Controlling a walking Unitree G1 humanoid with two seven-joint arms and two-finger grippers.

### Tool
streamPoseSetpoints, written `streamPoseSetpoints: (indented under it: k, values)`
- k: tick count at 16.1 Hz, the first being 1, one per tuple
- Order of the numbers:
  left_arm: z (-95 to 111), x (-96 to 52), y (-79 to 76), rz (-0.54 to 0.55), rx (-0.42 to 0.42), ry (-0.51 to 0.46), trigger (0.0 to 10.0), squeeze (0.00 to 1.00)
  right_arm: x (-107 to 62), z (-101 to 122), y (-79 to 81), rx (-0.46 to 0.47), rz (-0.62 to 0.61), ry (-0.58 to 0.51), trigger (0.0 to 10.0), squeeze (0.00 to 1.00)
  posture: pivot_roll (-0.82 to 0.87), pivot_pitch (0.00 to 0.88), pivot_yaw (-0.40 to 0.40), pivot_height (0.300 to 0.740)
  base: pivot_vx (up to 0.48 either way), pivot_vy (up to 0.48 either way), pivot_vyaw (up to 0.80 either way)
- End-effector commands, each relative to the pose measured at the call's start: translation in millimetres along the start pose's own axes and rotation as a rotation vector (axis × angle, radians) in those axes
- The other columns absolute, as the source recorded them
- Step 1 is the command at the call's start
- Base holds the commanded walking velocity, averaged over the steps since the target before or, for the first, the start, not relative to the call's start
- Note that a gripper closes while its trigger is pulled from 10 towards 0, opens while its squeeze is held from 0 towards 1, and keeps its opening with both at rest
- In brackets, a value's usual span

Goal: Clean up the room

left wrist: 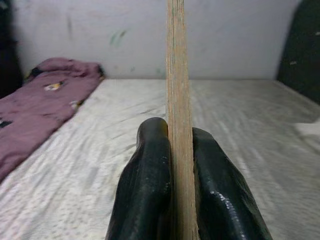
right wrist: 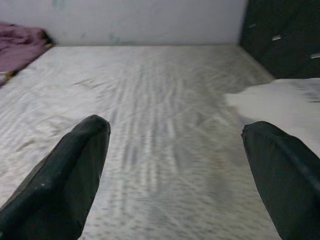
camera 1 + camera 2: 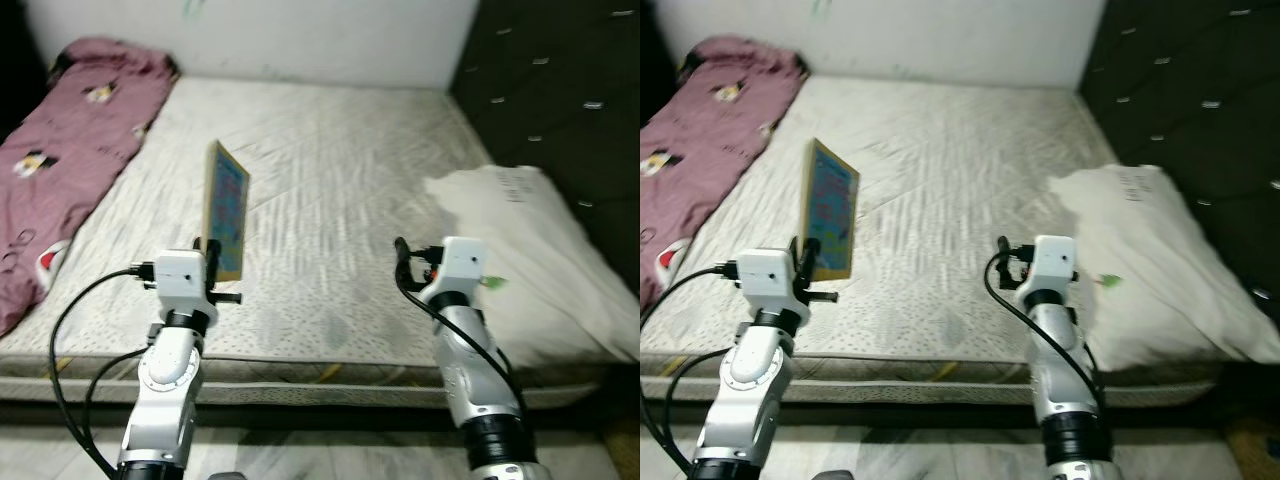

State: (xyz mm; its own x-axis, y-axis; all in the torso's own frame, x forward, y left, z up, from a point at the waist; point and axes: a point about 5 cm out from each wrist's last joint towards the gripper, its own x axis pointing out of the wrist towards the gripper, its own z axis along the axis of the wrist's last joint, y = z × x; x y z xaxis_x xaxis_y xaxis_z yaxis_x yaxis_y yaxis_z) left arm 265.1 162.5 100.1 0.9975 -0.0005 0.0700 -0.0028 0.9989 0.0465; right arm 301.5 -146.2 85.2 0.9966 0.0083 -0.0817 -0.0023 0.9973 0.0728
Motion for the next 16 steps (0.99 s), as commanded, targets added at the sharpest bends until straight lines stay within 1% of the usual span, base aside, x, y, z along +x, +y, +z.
streamPoseSetpoints:
  k: [1,3,4,5,7,8,9,10,11,12,13,15,16]
  values:
    - [10.0,4.7,1.0,0.006,-0.001,-0.045,10.0,0.00,1.8,3.4,-1.1,-0.002,0.001,-0.003,10.0,0.00,0.08,0.000,-0.044,0.740,0.337,0.000,0.00]
    - [8.0,4.9,0.4,0.009,-0.007,-0.034,10.0,0.00,1.5,3.3,-1.5,-0.001,-0.003,-0.002,10.0,0.00,0.08,0.000,-0.043,0.740,0.309,0.000,0.00]
    - [5.9,5.3,-1.6,0.017,0.014,-0.025,10.0,0.00,1.5,3.0,-2.0,0.001,-0.005,0.000,10.0,0.00,0.08,0.000,-0.044,0.740,0.000,0.000,0.00]
    - [5.2,5.0,-1.6,0.029,0.054,-0.023,10.0,0.00,1.5,3.1,-1.9,0.002,-0.006,0.000,10.0,0.00,0.08,0.000,-0.044,0.740,0.000,0.000,0.00]
    - [5.4,5.3,3.5,0.055,0.065,-0.018,10.0,0.00,2.2,3.4,-2.8,0.000,-0.007,-0.001,10.0,0.00,0.08,0.000,-0.044,0.740,0.000,0.000,0.00]
    - [6.0,5.1,3.8,0.049,0.074,-0.022,10.0,0.00,2.4,3.5,-3.0,-0.001,-0.007,-0.002,10.0,0.00,0.08,0.000,-0.043,0.740,0.000,0.000,0.00]
    - [8.3,2.7,3.9,-0.003,0.084,-0.045,10.0,0.00,2.9,3.6,-3.8,-0.004,-0.012,-0.006,10.0,0.00,0.09,0.000,-0.037,0.740,0.000,0.000,0.00]
    - [8.5,1.1,3.4,-0.031,0.079,-0.049,10.0,0.00,3.0,3.5,-4.2,-0.005,-0.014,-0.007,10.0,0.00,0.09,0.000,-0.031,0.740,0.000,0.000,0.00]
    - [4.7,-4.0,4.8,-0.058,0.108,-0.056,10.0,0.00,2.4,2.4,-5.2,-0.003,-0.026,-0.010,10.0,0.00,0.08,0.000,-0.016,0.740,0.000,0.000,0.00]
    - [1.6,-6.9,6.2,-0.066,0.115,-0.050,10.0,0.00,1.7,1.6,-5.5,0.001,-0.037,-0.011,10.0,0.00,0.08,0.000,-0.006,0.740,0.000,0.000,0.00]
    - [0.6,-8.1,8.9,-0.048,0.114,-0.047,10.0,0.00,0.5,0.7,-5.5,0.005,-0.047,-0.012,10.0,0.00,0.07,0.000,0.003,0.740,0.000,0.000,0.00]
    - [0.4,-6.1,12.4,-0.018,0.109,-0.041,10.0,0.00,-3.9,-3.0,-6.7,0.009,-0.065,-0.011,10.0,0.00,0.06,0.000,0.022,0.740,0.000,0.000,0.00]
    - [-1.8,-3.6,8.3,-0.019,0.127,-0.025,10.0,0.00,-6.6,-5.3,-7.9,0.010,-0.076,-0.004,10.0,0.00,0.05,0.000,0.028,0.740,0.000,0.000,-0.80]
